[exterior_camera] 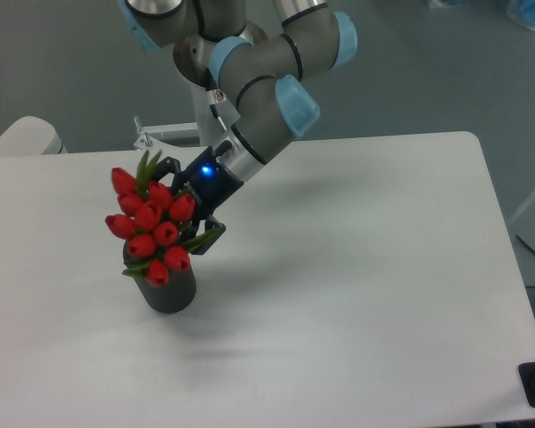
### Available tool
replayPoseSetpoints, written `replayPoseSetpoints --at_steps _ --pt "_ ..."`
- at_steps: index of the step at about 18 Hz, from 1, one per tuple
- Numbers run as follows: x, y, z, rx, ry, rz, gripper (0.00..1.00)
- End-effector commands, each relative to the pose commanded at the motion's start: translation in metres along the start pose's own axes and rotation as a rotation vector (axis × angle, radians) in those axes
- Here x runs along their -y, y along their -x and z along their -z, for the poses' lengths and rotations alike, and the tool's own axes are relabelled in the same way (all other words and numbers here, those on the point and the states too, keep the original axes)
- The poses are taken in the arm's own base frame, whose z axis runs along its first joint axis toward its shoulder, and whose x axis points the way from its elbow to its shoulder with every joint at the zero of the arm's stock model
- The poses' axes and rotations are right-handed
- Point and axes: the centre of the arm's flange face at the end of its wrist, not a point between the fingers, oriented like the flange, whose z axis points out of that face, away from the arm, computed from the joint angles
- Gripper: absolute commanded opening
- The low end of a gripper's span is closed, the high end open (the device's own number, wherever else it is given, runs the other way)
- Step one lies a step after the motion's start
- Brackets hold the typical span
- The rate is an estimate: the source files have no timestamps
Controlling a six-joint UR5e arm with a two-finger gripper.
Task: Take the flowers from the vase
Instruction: 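Close the gripper on the tulip stems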
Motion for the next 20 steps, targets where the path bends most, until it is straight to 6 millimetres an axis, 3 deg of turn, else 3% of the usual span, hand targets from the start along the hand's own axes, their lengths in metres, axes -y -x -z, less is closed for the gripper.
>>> replayPoseSetpoints --at_steps 15,20 --pt "0.0037 0.0007 -0.0009 -0.002 -0.003 -0.008 1.0" --pt "0.0041 0.0015 0.0001 0.001 -0.004 -0.011 0.72"
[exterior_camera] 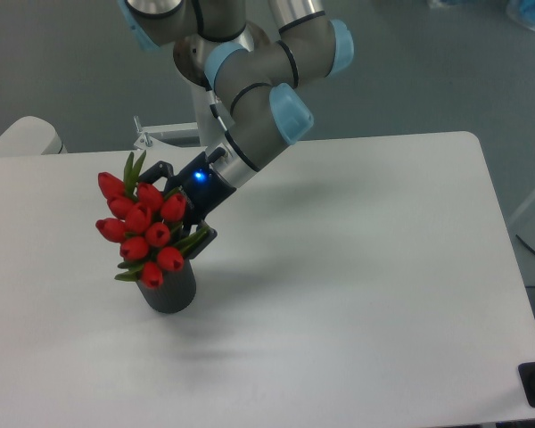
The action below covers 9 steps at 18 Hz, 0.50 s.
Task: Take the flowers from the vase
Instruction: 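Close the gripper on the tulip stems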
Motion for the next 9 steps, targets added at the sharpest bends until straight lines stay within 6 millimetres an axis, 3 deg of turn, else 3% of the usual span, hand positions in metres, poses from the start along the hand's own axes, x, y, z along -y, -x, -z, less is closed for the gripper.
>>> replayPoseSetpoints --at_steps 9 --pt "0.0014 0.0018 0.0022 0.005 -0.002 -0.004 0.51"
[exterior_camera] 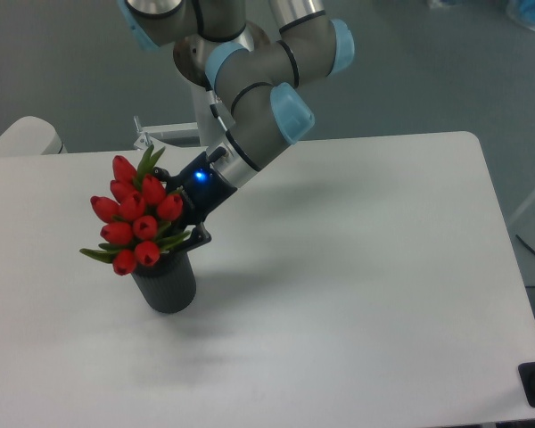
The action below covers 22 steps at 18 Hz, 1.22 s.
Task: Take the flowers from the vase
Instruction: 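Close the gripper on the tulip stems, then lift the gripped tulips straight up out of the grey vase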
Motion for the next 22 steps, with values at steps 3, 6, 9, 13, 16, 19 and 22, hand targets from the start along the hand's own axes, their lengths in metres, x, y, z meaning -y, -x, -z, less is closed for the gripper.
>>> replayPoseSetpoints --at_steps 3,6,9,13,16,19,22 --pt "0.0 0.0 0.0 0.0 0.0 0.0 0.45" --pt "0.001 0.001 0.002 0.004 0.001 -0.003 0.4" --pt "0.004 0.002 0.003 0.008 0.0 -0.006 0.37" --pt "0.008 0.004 0.01 0.021 -0.002 -0.012 0.33" --pt "0.015 0.001 0.016 0.033 -0.005 0.018 0.32" --pt "0.026 -0.003 0.022 0.045 -0.011 0.051 0.32" --pt "0.042 -0.006 0.03 0.053 -0.036 0.074 0.32"
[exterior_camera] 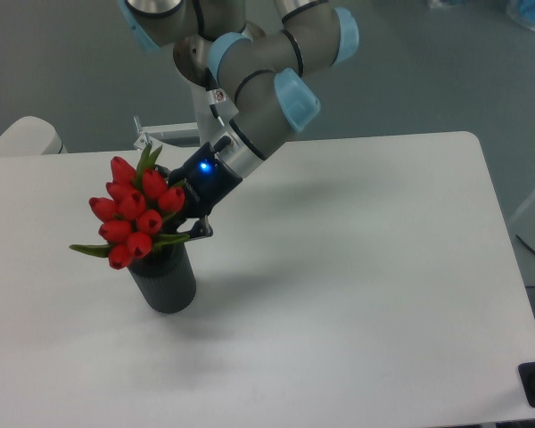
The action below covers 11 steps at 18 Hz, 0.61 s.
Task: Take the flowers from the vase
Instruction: 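Lift the gripped tulips straight up out of the grey vase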
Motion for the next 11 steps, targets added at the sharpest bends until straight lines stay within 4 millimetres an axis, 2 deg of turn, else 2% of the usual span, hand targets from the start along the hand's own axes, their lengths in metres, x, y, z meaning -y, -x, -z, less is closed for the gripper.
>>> replayPoseSetpoints --at_steps 3,11 --pt "0.019 -0.002 0.009 0.01 -0.025 0.023 0.32" --pt "0.044 -0.003 0.028 0.043 -0.046 0.032 0.32"
